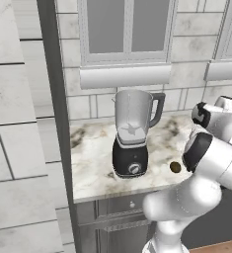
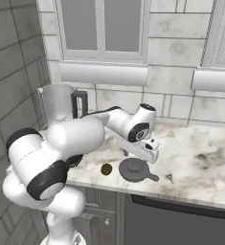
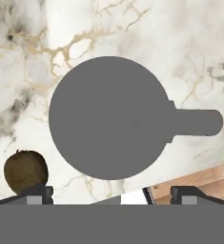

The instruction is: Open the blender lid, put the kiwi in the blender, close the lid, and start the blender.

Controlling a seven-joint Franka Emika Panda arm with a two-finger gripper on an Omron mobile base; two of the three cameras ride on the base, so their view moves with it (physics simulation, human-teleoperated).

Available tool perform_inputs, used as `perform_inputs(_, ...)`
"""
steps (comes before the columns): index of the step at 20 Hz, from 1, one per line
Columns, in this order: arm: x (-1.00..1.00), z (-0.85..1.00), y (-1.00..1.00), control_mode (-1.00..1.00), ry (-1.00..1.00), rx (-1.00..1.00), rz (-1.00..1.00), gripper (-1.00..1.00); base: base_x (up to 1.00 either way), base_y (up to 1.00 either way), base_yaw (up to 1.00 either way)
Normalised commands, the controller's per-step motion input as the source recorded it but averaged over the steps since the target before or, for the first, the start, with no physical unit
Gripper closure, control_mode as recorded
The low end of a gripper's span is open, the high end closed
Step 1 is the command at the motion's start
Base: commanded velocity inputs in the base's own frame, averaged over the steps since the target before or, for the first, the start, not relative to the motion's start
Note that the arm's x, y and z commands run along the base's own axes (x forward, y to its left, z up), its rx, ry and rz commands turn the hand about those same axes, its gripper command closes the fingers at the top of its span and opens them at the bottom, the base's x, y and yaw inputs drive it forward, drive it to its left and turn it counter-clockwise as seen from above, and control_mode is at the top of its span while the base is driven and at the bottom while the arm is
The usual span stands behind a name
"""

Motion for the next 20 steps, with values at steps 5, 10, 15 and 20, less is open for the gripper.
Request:
perform_inputs(5, -0.63, 0.07, 0.70, -1.00, -0.01, 0.00, 0.00, -1.00, 0.00, 0.00, 0.00)
perform_inputs(10, -0.02, -0.14, 0.99, -1.00, 0.06, 0.00, 0.02, -1.00, 0.00, 0.00, 0.00)
perform_inputs(15, 0.17, -0.25, 0.36, -1.00, 0.01, 0.00, 0.07, -1.00, 0.00, 0.00, 0.00)
perform_inputs(20, 0.35, -0.30, 0.14, -1.00, 0.00, 0.00, 0.04, -1.00, 0.00, 0.00, 0.00)
